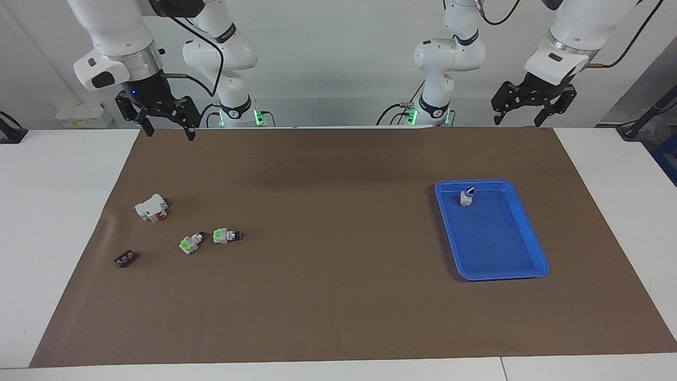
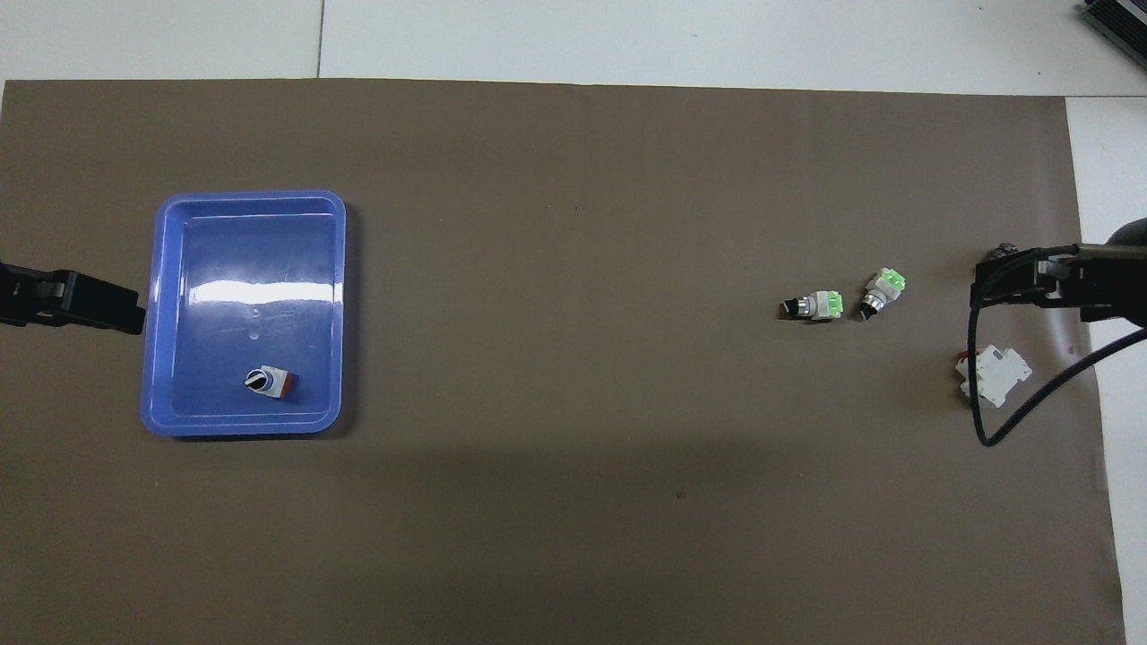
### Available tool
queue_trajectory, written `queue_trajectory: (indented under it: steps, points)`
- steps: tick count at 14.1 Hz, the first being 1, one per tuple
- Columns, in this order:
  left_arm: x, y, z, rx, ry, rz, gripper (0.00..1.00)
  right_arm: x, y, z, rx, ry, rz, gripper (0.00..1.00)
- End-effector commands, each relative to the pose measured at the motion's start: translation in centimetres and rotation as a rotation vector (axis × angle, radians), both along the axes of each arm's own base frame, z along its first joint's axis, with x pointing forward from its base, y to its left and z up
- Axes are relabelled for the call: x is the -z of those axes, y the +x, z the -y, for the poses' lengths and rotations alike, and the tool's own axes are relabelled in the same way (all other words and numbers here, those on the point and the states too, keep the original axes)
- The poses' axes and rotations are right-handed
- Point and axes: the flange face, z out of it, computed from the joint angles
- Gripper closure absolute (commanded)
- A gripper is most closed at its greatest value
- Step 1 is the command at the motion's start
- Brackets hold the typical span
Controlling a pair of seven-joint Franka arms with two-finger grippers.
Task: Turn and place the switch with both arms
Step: 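Move the right gripper toward the green-topped switches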
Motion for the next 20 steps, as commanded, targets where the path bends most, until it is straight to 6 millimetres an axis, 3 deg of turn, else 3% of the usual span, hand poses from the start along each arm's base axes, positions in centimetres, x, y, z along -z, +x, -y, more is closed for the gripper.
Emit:
queue_trajectory:
  steps: [1,10,15,20]
  points:
    - [0.0,-0.6,-0.4,-0.012,0.004,0.001,0.0,0.0,-0.6,0.2,-0.008,0.006,0.003,0.0]
    - [-0.1,-0.7,-0.4,-0.013,0.005,0.002,0.0,0.2,-0.7,0.9,0.014,-0.007,0.031,0.0]
    - [-0.1,-0.7,-0.4,-0.013,0.005,0.002,0.0,2.2,0.3,0.3,0.343,0.018,0.084,0.0]
    - [0.0,-0.6,-0.4,-0.013,0.005,0.0,0.0,4.8,2.1,-0.1,0.514,0.055,0.166,0.0]
